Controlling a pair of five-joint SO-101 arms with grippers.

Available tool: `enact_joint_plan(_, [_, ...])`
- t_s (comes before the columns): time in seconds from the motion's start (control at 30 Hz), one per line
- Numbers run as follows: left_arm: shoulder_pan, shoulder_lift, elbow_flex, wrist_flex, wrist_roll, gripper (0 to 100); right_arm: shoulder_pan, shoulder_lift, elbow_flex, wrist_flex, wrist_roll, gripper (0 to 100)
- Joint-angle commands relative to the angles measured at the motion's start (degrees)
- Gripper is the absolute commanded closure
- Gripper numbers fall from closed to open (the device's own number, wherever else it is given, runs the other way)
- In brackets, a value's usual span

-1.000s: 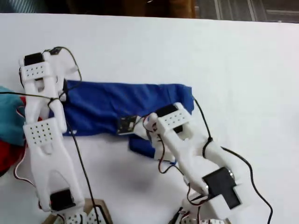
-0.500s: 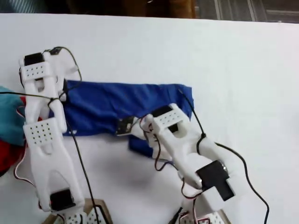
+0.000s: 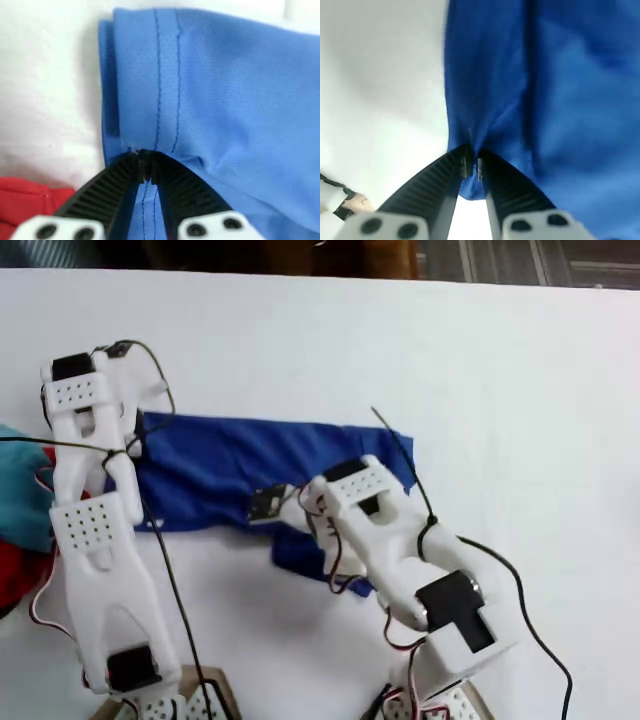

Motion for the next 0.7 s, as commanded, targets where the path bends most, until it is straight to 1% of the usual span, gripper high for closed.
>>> enact_joint_plan(0.0, [-1.4,0.3,-0.7,0.6,-0.8,97,2.7,-0.5,-5.6,2.7,0.4,98.0])
enact_joint_plan(0.13, [-1.4,0.3,-0.7,0.6,-0.8,97,4.4,-0.5,-10.5,3.0,0.4,98.0])
enact_joint_plan(0.5, [-1.4,0.3,-0.7,0.6,-0.8,97,4.5,0.1,-17.0,2.5,0.0,97.9])
enact_joint_plan(0.67, [-1.4,0.3,-0.7,0.6,-0.8,97,4.6,0.1,-17.8,0.0,0.0,97.9])
